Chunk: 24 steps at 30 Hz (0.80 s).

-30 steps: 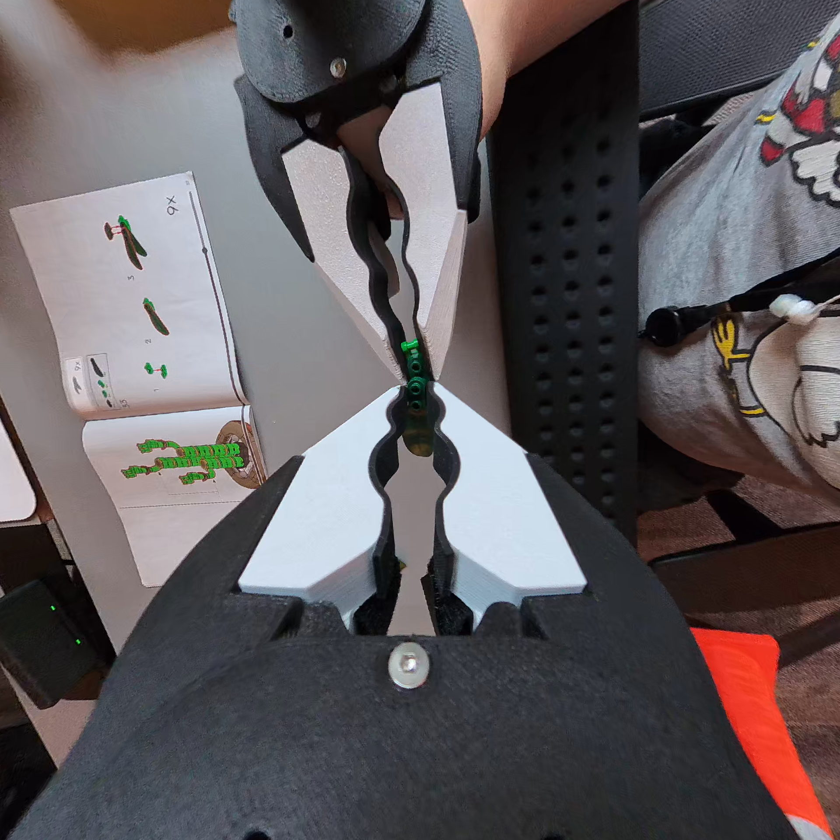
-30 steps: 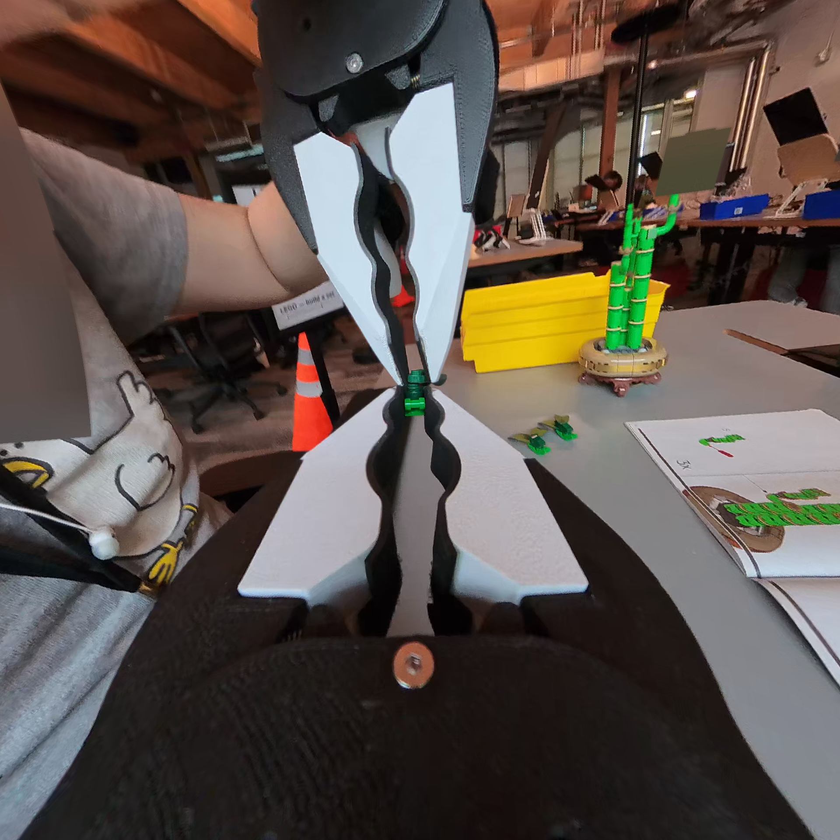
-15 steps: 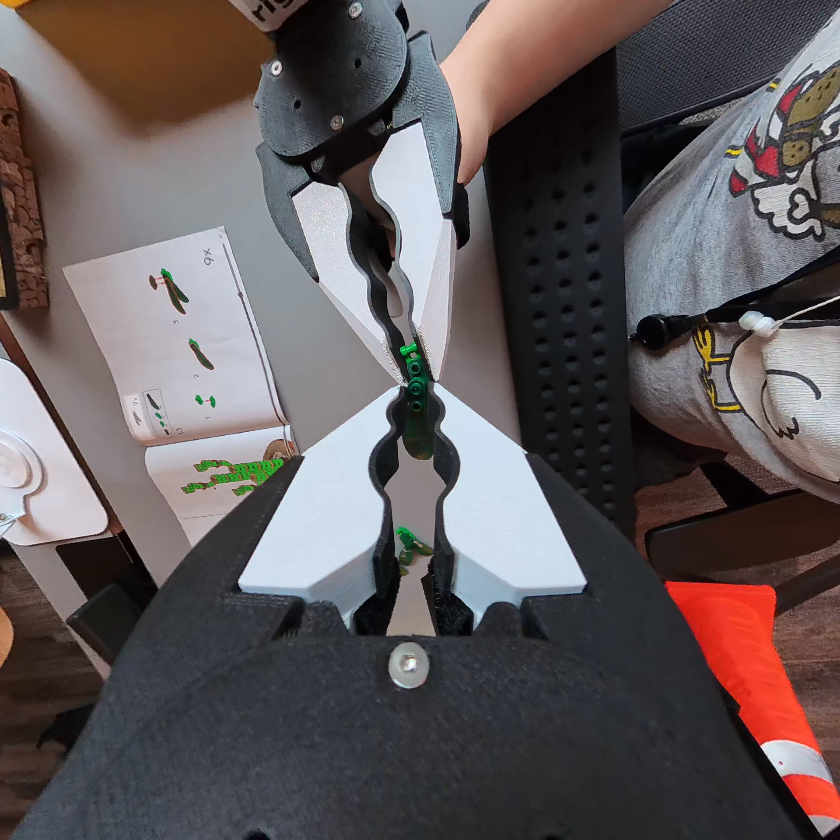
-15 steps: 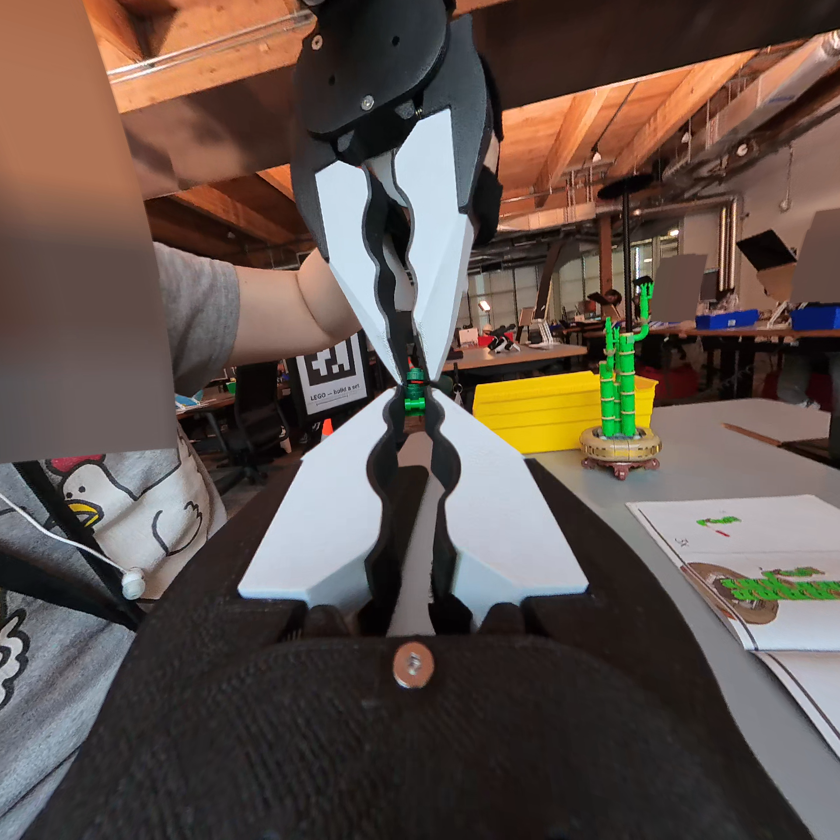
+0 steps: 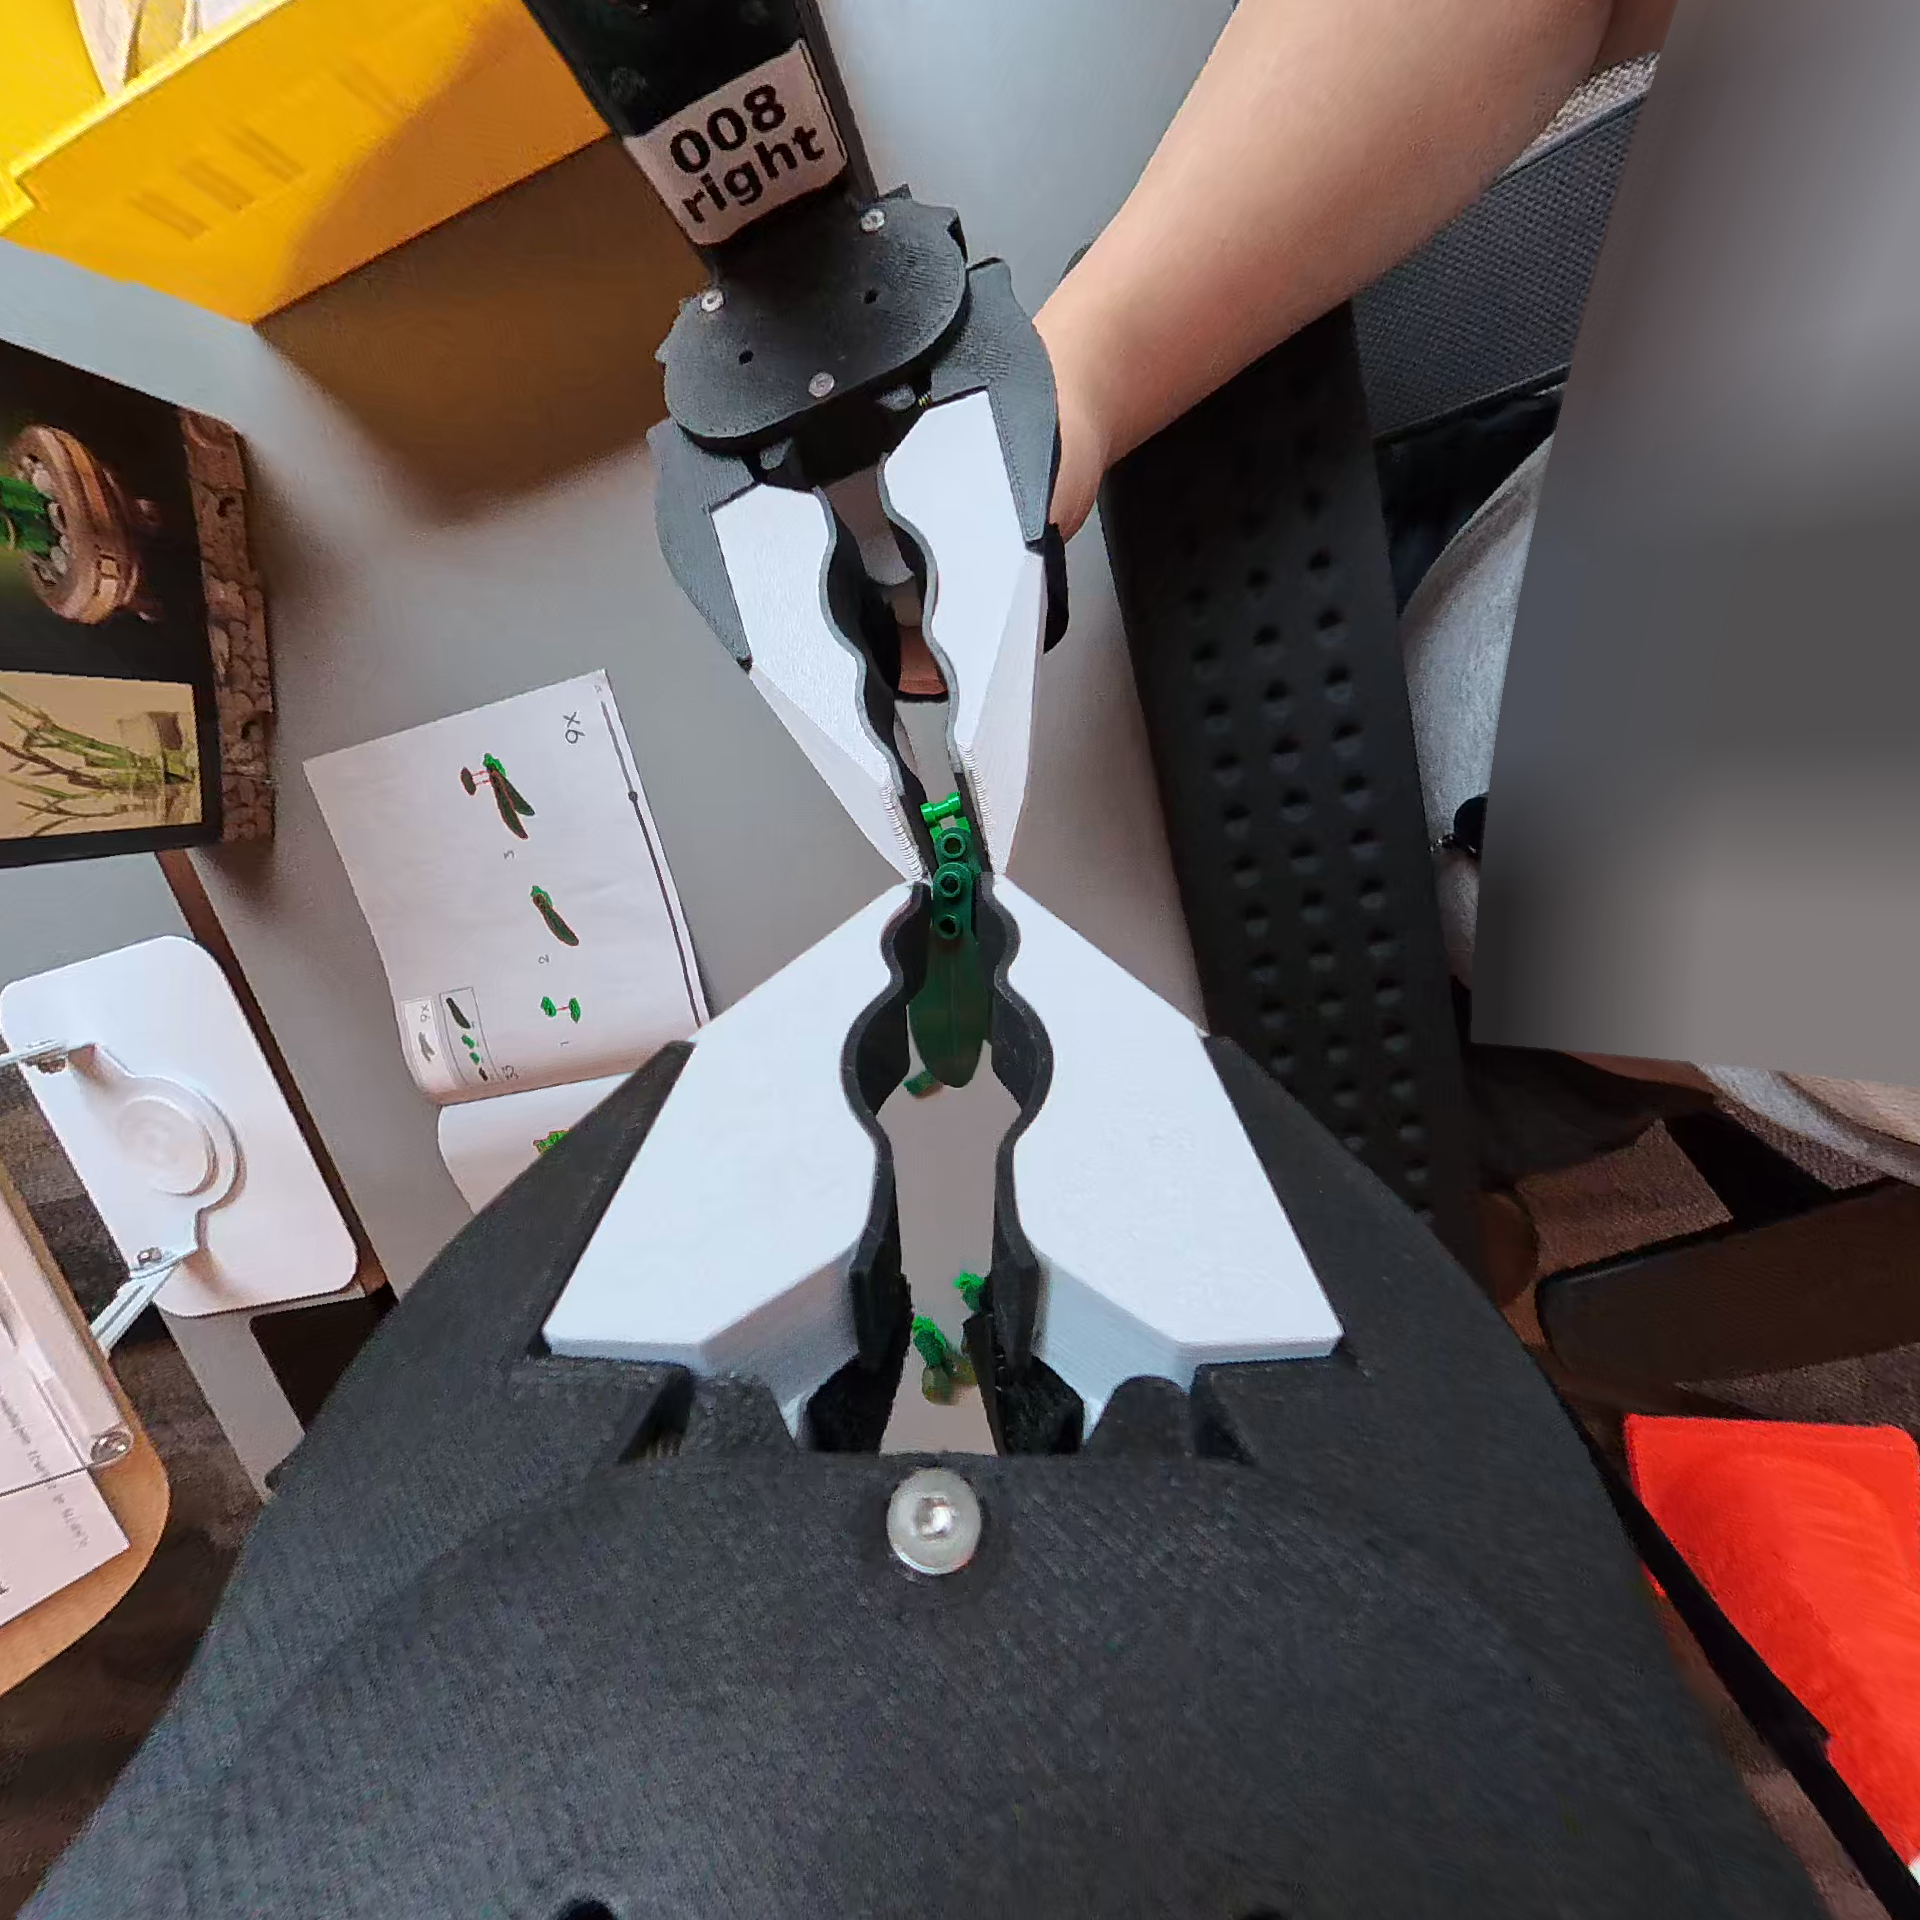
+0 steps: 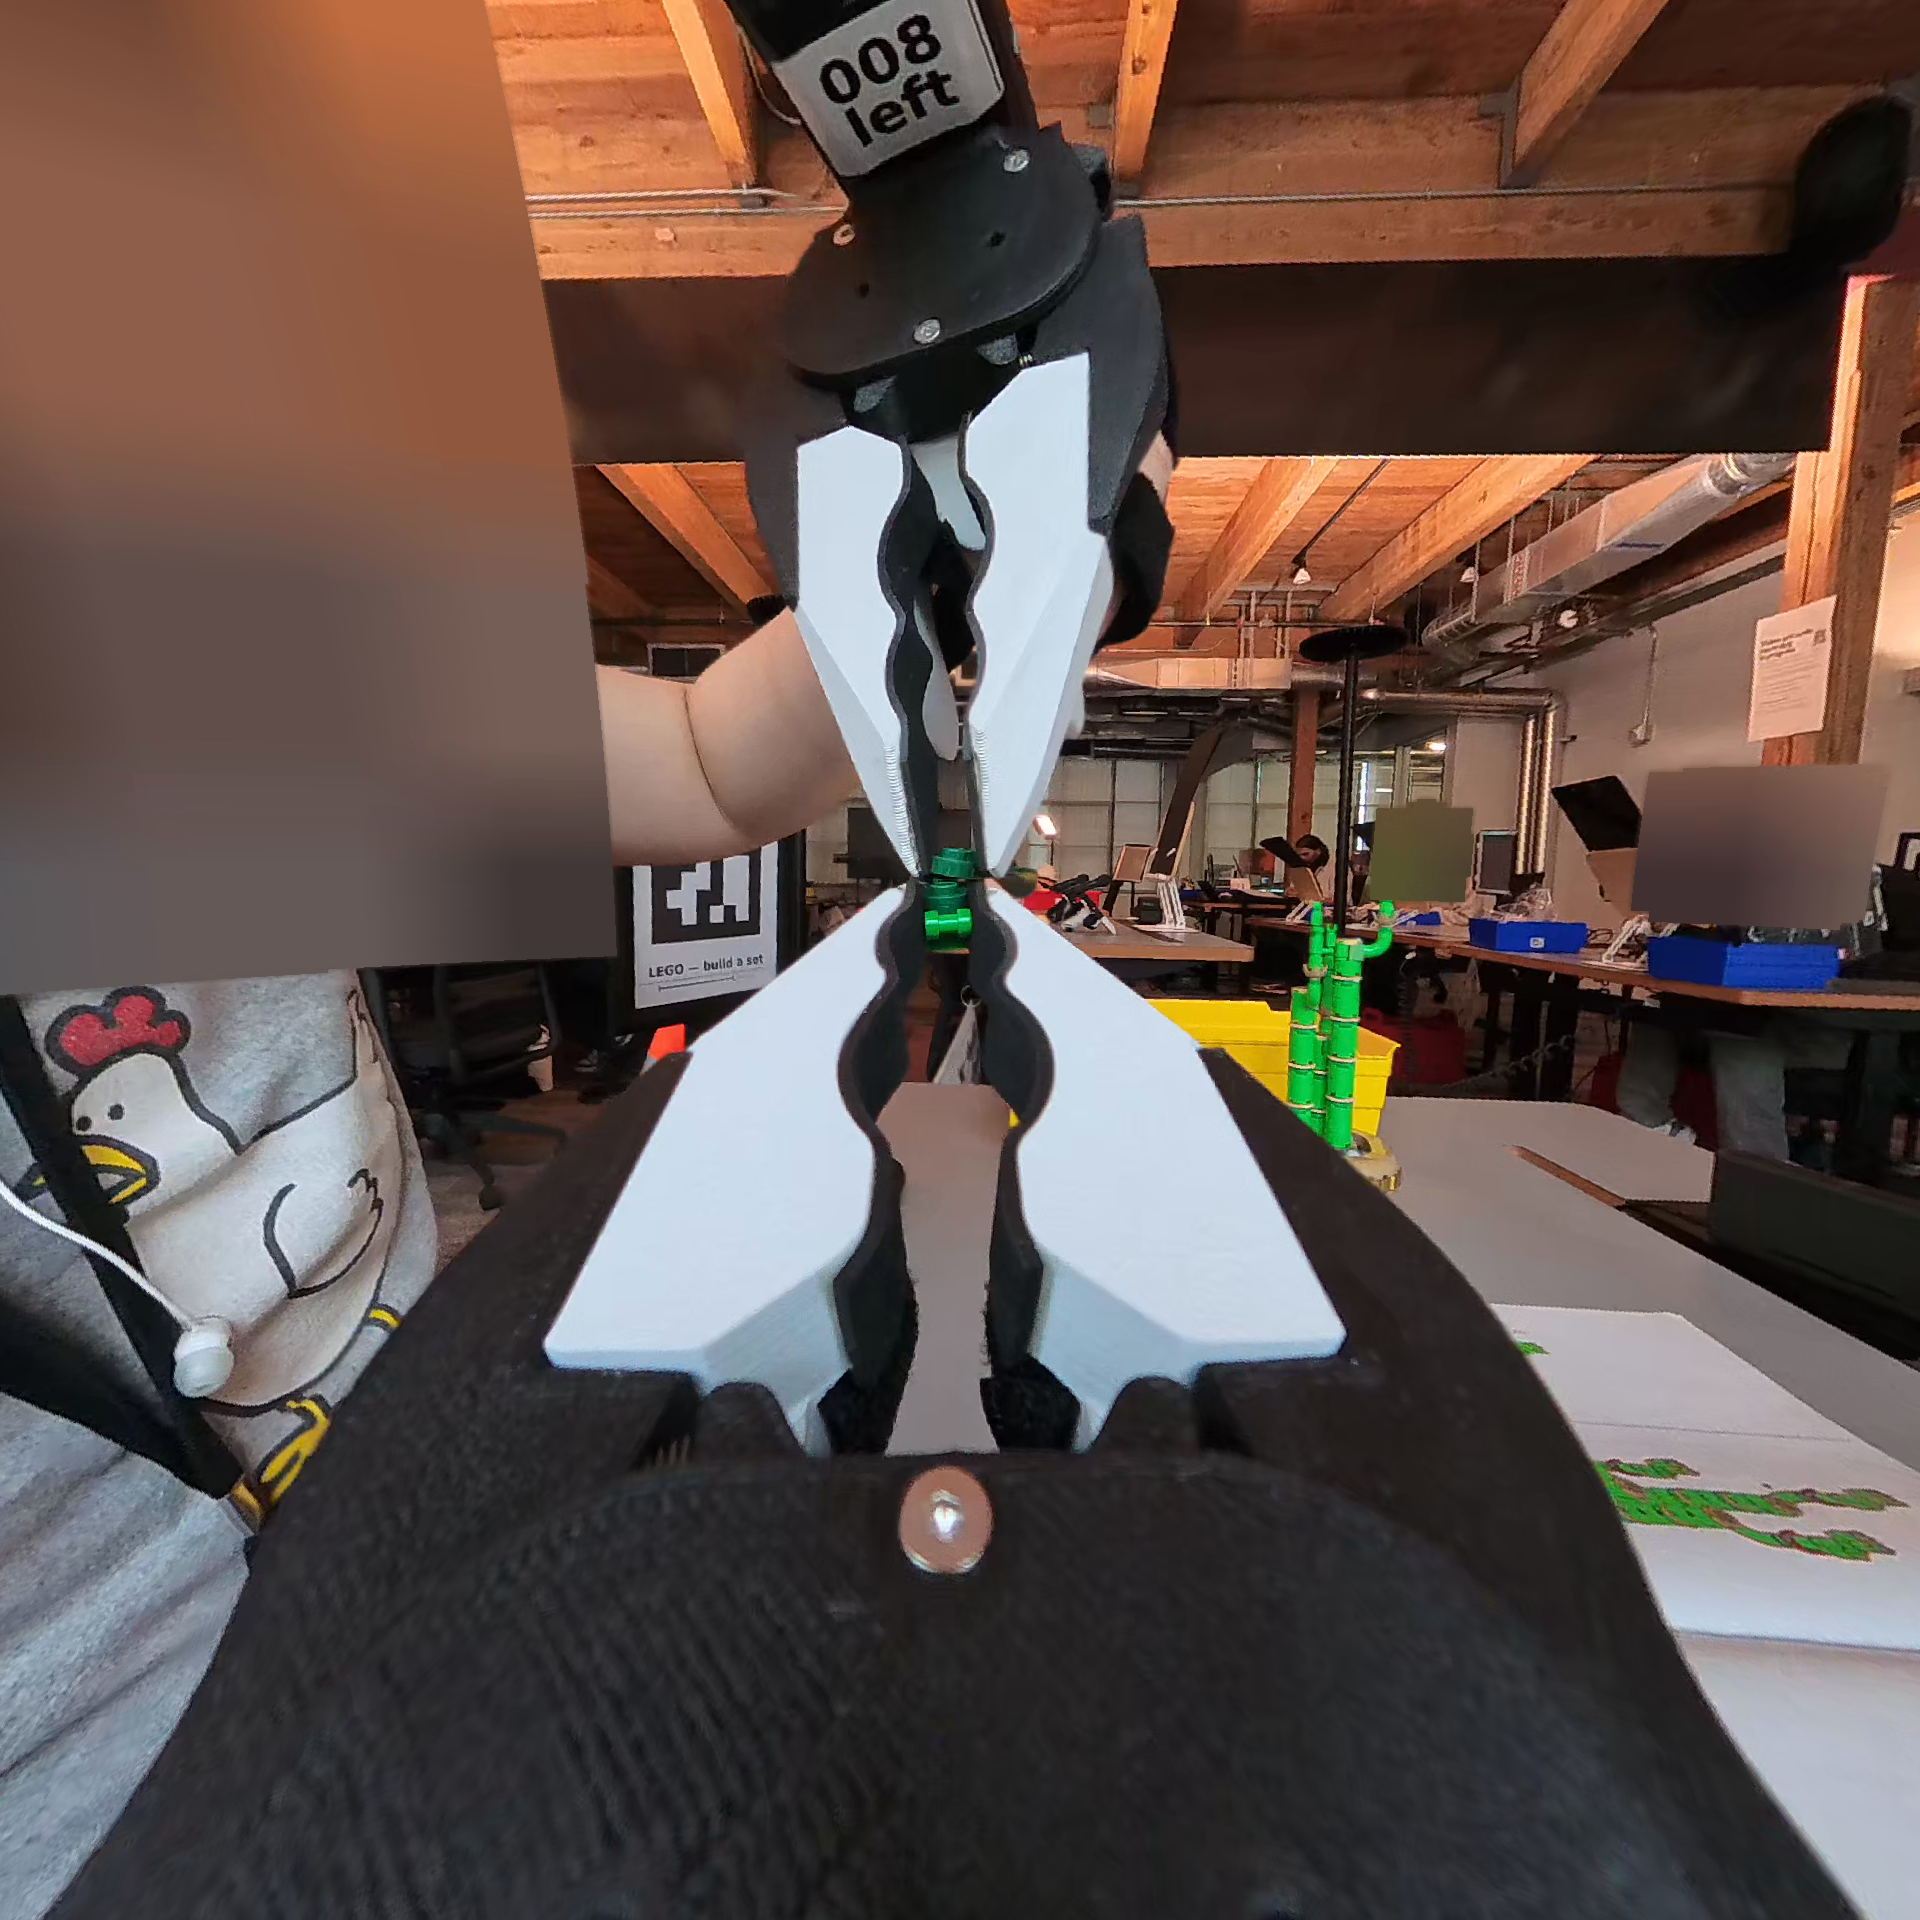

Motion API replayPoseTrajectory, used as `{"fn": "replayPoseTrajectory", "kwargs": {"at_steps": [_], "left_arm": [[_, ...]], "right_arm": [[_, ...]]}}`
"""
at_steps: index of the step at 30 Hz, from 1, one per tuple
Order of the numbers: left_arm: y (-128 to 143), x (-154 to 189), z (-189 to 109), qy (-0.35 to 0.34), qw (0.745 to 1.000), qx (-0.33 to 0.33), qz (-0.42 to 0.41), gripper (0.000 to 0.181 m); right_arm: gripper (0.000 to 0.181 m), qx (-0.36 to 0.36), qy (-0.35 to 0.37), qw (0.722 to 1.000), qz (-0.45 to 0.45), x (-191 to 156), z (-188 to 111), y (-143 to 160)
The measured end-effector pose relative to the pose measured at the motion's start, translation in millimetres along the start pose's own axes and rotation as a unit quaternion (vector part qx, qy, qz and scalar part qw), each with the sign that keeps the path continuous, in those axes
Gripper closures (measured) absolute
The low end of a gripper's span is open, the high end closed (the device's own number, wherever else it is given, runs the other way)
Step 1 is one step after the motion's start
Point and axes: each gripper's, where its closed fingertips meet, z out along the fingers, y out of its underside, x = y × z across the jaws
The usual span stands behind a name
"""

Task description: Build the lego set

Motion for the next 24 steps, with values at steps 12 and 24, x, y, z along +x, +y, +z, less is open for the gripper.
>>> {"fn": "replayPoseTrajectory", "kwargs": {"at_steps": [12, 24], "left_arm": [[-8, -1, -2, 0.0, 1.0, 0.027, 0.0, 0.179], [26, -37, -26, -0.104, 0.968, 0.17, -0.151, 0.167]], "right_arm": [[0.176, 0.013, 0.001, 1.0, -0.006, 1, -3, -7], [0.175, -0.009, 0.098, 0.995, 0.002, 40, -29, -12]]}}
